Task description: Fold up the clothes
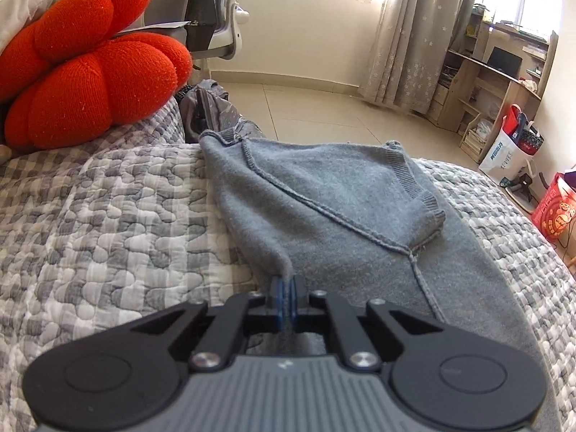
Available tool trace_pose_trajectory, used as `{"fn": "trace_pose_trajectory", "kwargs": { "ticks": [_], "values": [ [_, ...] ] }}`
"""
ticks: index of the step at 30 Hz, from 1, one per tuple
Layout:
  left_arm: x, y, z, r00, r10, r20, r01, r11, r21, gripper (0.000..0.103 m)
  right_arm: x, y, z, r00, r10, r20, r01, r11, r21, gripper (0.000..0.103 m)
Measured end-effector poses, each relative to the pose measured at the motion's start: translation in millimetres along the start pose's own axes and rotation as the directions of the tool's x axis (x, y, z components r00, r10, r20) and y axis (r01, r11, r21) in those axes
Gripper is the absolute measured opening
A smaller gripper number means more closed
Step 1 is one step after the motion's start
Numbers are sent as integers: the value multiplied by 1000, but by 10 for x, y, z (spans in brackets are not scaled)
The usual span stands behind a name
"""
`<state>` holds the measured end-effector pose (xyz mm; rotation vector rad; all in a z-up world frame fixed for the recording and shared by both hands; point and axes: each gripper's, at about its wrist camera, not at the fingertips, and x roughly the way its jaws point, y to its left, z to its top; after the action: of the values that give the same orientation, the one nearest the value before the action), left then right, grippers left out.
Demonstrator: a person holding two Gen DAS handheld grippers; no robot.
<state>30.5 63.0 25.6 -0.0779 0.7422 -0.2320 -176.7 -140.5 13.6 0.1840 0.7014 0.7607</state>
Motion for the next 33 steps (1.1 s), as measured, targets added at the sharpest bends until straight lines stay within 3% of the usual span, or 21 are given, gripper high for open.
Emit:
{"fn": "trace_pose_trajectory", "kwargs": {
  "ticks": [1,5,9,13,17,19,24,28,31,32,33],
  "values": [
    [-22,41,4,1000,-4,2,4,1000,-7,3,-1,-18,0,1000,1,2,-1,1000,13,15],
    [-148,358,77,999,-39,20,41,993,-109,3,-6,-90,0,1000,7,8,-7,998,64,10],
    [-148,347,66,999,-44,12,45,996,-77,4,-11,-162,0,1000,12,14,-14,993,116,9],
    [-67,202,17,1000,1,-15,-1,999,-33,8,-54,-141,5,1000,0,12,-2,992,127,13],
    [-259,258,-63,1000,-21,1,21,998,-67,23,-150,-90,-23,1000,-7,-5,8,994,111,19],
    [-407,251,-160,1000,-15,2,15,998,-60,41,-178,-43,-43,1000,8,-15,-6,996,92,19],
    [-845,193,-545,1000,-18,-5,17,999,-45,41,-185,66,-81,998,23,-50,-21,999,30,19],
    [-1089,56,-884,998,-50,-25,50,999,-21,41,-136,100,-89,997,58,-54,-55,997,45,15],
    [-1100,-88,-1029,999,-38,-22,38,999,19,39,-40,149,-107,996,7,-86,-5,1000,21,10],
    [-1105,-141,-1065,1000,-22,-8,23,999,41,36,-35,159,-119,996,3,-90,-1,1000,19,11],
    [-1110,-178,-1084,1000,-29,0,29,998,56,25,-41,161,-125,996,5,-91,-3,1000,25,11]
  ]
}}
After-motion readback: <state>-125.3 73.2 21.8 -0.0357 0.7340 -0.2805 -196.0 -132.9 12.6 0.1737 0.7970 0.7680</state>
